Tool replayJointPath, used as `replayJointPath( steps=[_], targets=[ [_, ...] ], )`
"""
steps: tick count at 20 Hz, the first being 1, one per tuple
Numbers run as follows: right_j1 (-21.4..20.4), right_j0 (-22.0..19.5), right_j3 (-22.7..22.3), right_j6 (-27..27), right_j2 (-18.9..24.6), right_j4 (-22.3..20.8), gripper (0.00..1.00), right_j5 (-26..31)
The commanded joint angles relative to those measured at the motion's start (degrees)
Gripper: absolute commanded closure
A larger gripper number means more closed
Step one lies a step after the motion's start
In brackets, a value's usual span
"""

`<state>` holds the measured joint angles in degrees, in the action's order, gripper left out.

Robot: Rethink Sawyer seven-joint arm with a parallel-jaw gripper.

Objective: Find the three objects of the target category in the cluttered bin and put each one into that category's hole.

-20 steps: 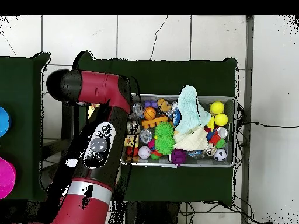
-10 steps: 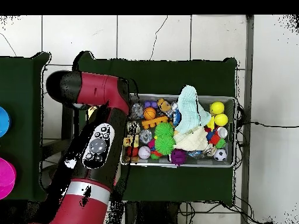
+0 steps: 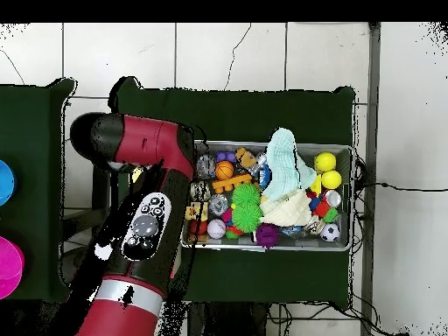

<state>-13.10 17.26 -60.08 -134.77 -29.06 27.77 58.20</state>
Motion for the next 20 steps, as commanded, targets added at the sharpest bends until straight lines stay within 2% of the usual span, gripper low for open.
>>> replayJointPath(
  steps=[1, 3, 4, 5, 6, 8, 11, 17, 20],
  targets=[
    [1.72, -1.34, -7.71, -14.69, 6.29, 2.33, 1.0, 0.44],
    [3.4, -2.66, -7.97, -11.2, 9.61, 3.6, 1.0, -6.31],
    [4.34, -4.0, -8.55, -7.41, 12.82, 4.45, 1.0, -13.4],
    [4.79, -4.48, -8.61, -5.93, 14.19, 4.78, 1.0, -16.1],
    [4.84, -5.94, -9.71, -2.16, 17.57, 4.92, 1.0, -23.47],
    [5.05, -7.57, -10.58, 0.47, 21.28, 4.73, 1.0, -28.96],
    [5.7, -7.82, -9.89, -1.02, 21.95, 3.05, 1.0, -30.23],
    [7.24, -10.46, -8.88, 0.34, 25.06, 0.06, 1.0, -33.32],
    [6.38, -10.1, -8.58, -1.23, 23.33, -1.95, 1.0, -31.91]
  ],
)
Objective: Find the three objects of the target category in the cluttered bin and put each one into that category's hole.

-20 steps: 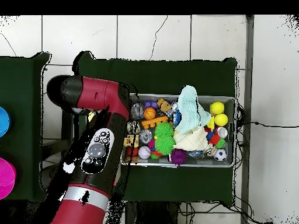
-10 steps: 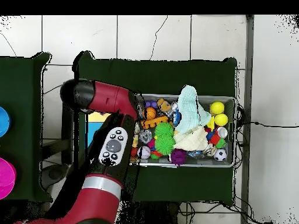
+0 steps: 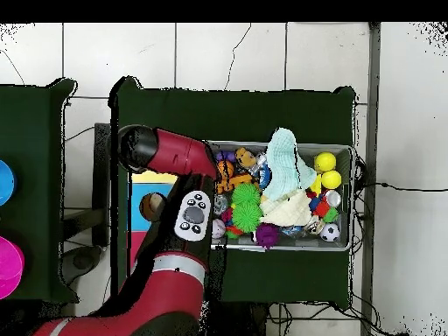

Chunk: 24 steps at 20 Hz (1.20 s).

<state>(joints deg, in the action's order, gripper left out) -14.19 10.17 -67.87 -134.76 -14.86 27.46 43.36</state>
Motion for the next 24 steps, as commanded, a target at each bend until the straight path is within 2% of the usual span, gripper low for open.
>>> replayJointPath(
  steps=[1, 5, 6, 10, 14, 18, 24],
  targets=[
    [6.86, -2.67, -0.91, -2.08, 8.36, -2.24, 1.0, -16.57],
    [2.31, 0.36, -0.97, -6.69, 1.84, -4.55, 1.0, -10.97],
    [0.74, 1.48, -0.33, -8.12, -0.75, -5.24, 1.0, -7.69],
    [-3.66, 3.3, 2.09, -9.4, -6.26, -7.05, 1.0, 1.75],
    [-5.25, 3.69, 6.07, -9.8, -8.74, -7.76, 1.0, 8.72],
    [-6.18, 3.26, 9.25, -9.23, -9.87, -8.49, 1.0, 12.88],
    [-6.91, 3.11, 10.58, -9.42, -11.28, -9.41, 1.0, 13.82]
  ],
)
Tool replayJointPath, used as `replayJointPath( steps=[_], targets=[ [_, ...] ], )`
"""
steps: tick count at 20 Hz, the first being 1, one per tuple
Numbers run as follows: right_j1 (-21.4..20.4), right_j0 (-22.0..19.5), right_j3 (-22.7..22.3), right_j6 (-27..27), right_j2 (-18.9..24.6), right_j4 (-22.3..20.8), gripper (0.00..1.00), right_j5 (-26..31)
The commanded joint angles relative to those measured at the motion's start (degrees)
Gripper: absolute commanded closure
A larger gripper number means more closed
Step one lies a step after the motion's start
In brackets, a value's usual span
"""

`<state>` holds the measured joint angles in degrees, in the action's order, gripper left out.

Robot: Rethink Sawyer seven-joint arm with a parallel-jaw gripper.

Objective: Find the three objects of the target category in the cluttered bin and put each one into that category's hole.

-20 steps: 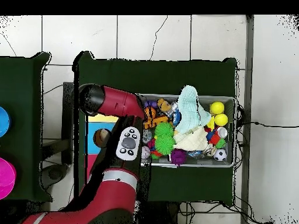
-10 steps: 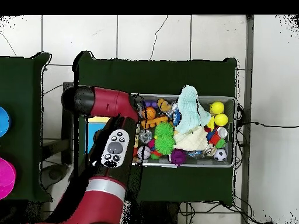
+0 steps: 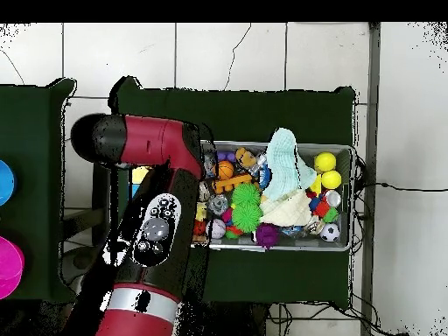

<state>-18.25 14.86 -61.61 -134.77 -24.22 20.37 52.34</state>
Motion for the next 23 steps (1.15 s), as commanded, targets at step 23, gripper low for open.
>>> replayJointPath(
  steps=[23],
  targets=[
    [-3.05, -2.03, 3.85, -10.02, -8.21, -3.31, 1.0, 1.09]
  ],
)
